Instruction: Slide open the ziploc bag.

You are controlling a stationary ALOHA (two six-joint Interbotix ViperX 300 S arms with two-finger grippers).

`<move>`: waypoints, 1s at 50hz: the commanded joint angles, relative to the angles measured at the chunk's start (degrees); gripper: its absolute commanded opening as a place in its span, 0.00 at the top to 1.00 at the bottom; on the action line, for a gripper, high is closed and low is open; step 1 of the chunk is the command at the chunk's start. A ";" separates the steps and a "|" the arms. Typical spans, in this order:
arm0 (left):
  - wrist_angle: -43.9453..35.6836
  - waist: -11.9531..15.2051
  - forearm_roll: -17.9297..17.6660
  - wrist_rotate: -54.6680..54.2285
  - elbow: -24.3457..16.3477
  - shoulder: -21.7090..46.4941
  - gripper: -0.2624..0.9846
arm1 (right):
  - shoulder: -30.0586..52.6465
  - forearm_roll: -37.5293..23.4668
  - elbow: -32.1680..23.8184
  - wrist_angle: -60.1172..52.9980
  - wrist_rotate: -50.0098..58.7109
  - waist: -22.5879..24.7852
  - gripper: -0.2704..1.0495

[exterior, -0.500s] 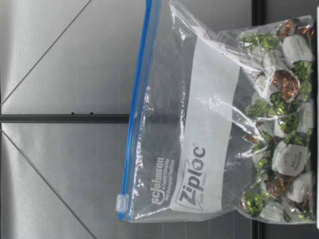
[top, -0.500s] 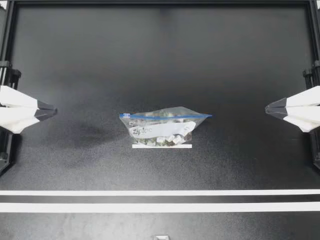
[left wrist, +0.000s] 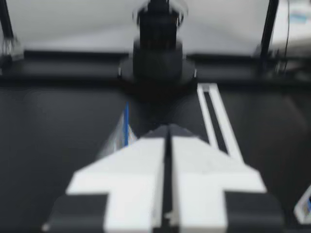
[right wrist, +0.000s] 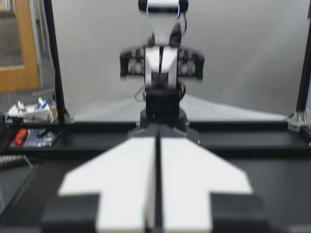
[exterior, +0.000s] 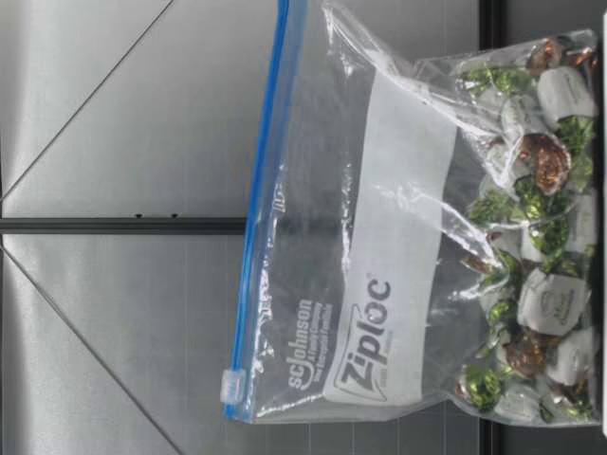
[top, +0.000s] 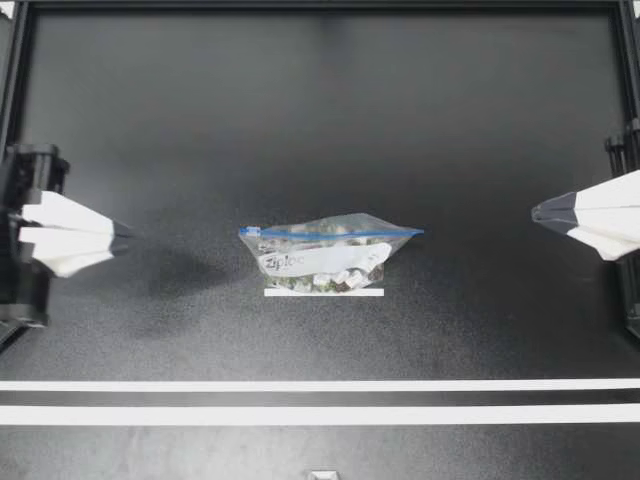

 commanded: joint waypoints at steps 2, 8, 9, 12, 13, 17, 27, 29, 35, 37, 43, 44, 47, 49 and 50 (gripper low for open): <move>-0.62 1.67 -0.26 -0.26 -0.62 5.62 0.92 | 3.87 0.00 -2.55 -3.87 -0.09 -0.53 0.90; -0.88 3.08 -1.67 -0.18 -1.32 13.27 0.92 | 8.96 0.00 -5.10 -5.36 -0.09 -1.23 0.90; -0.97 3.16 -1.76 -0.09 -1.58 14.33 0.92 | 9.76 0.00 -5.54 -5.36 -0.09 -1.41 0.90; -1.49 3.25 -2.02 -0.09 -2.11 17.67 0.92 | 12.57 0.00 -7.03 -5.36 -0.09 -1.93 0.90; -1.67 3.16 -2.02 -0.09 -2.20 18.54 0.92 | 13.36 -0.09 -7.47 -5.36 -0.09 -2.11 0.90; -2.81 3.34 -2.02 0.00 -2.81 21.45 0.90 | 16.61 0.00 -9.14 -5.27 -0.09 -3.08 0.90; -6.15 4.83 -2.20 0.09 -2.37 24.79 0.72 | 23.03 -0.09 -13.71 -2.72 -0.44 -4.92 0.89; -6.42 5.01 -2.20 0.09 -2.37 25.05 0.66 | 24.08 0.00 -14.59 -2.02 -0.44 -5.19 0.89; -7.29 5.19 -2.20 0.53 -2.37 25.22 0.47 | 27.77 -0.09 -17.49 0.70 -0.53 -6.06 0.83; -7.73 5.27 -2.20 0.70 -2.29 25.22 0.45 | 28.83 -0.18 -18.46 1.49 -0.53 -6.15 0.81; -10.28 5.27 -2.20 0.79 -2.11 26.63 0.46 | 32.43 -0.97 -21.80 3.52 -0.62 -6.59 0.67; -10.72 5.27 -2.20 0.79 -2.11 27.07 0.47 | 32.96 -1.14 -22.24 3.78 -0.62 -6.59 0.65; -12.66 5.36 -2.20 0.79 -2.20 28.83 0.47 | 35.07 -1.85 -23.99 4.66 -0.62 -6.59 0.56; -14.24 5.36 -2.29 0.70 -2.37 30.23 0.47 | 36.47 -2.37 -25.22 5.36 -0.62 -6.59 0.50; -14.85 5.36 -2.29 0.70 -2.37 30.76 0.47 | 37.09 -2.72 -25.84 5.63 -0.62 -6.59 0.48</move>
